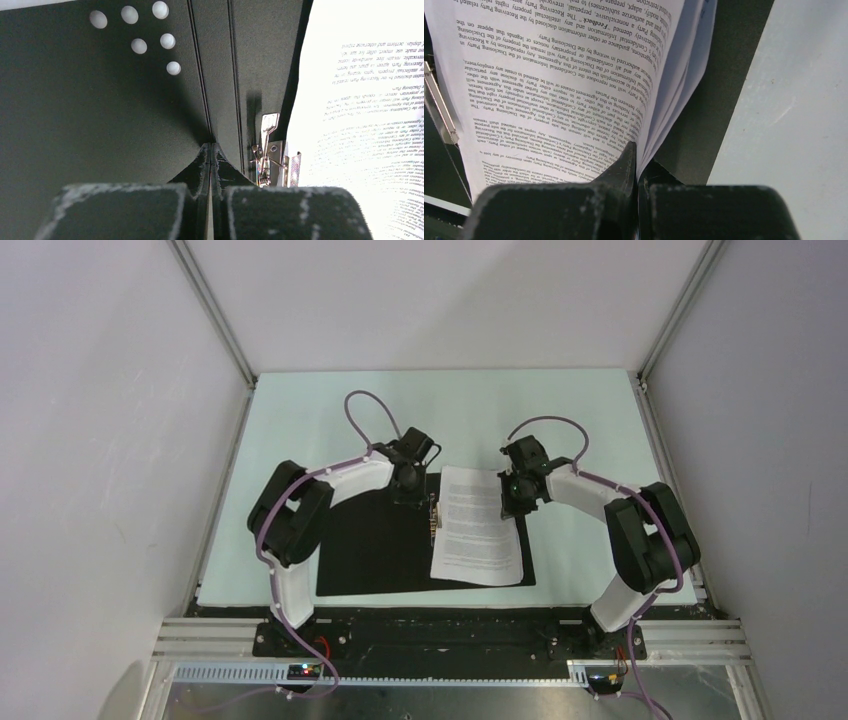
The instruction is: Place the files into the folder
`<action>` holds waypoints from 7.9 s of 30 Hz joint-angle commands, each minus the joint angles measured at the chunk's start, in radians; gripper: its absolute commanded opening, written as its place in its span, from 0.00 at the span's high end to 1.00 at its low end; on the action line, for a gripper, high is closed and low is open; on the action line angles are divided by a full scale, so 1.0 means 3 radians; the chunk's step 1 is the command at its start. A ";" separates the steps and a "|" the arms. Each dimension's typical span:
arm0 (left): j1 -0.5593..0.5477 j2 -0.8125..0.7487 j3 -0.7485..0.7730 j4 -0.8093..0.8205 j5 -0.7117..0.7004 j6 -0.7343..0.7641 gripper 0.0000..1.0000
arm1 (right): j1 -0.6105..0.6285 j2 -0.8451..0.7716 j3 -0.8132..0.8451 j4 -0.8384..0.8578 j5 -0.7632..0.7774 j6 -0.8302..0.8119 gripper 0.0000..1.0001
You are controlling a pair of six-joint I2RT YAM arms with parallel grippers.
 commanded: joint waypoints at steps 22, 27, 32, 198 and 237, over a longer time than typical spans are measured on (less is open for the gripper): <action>0.0077 0.0253 0.0141 -0.0205 -0.0274 0.0238 1.00 | 0.0147 0.0242 0.0322 -0.0152 0.0424 -0.0555 1.00; 0.0081 0.0278 0.0187 -0.0226 -0.0268 0.0247 1.00 | 0.0233 0.0220 0.0321 -0.0130 0.0437 -0.0555 1.00; 0.0084 0.0296 0.0220 -0.0244 -0.0270 0.0248 1.00 | 0.0305 0.0192 0.0322 -0.0140 0.0404 -0.0552 1.00; 0.1053 -0.1277 -0.1748 0.0250 0.0207 -0.1187 1.00 | 0.1786 0.0612 0.0841 -0.0118 0.1234 0.1366 0.88; 0.0957 -0.1450 -0.1065 0.0098 0.0529 -0.0621 0.84 | 0.1825 0.0770 0.1960 -0.0889 0.1682 0.0942 0.62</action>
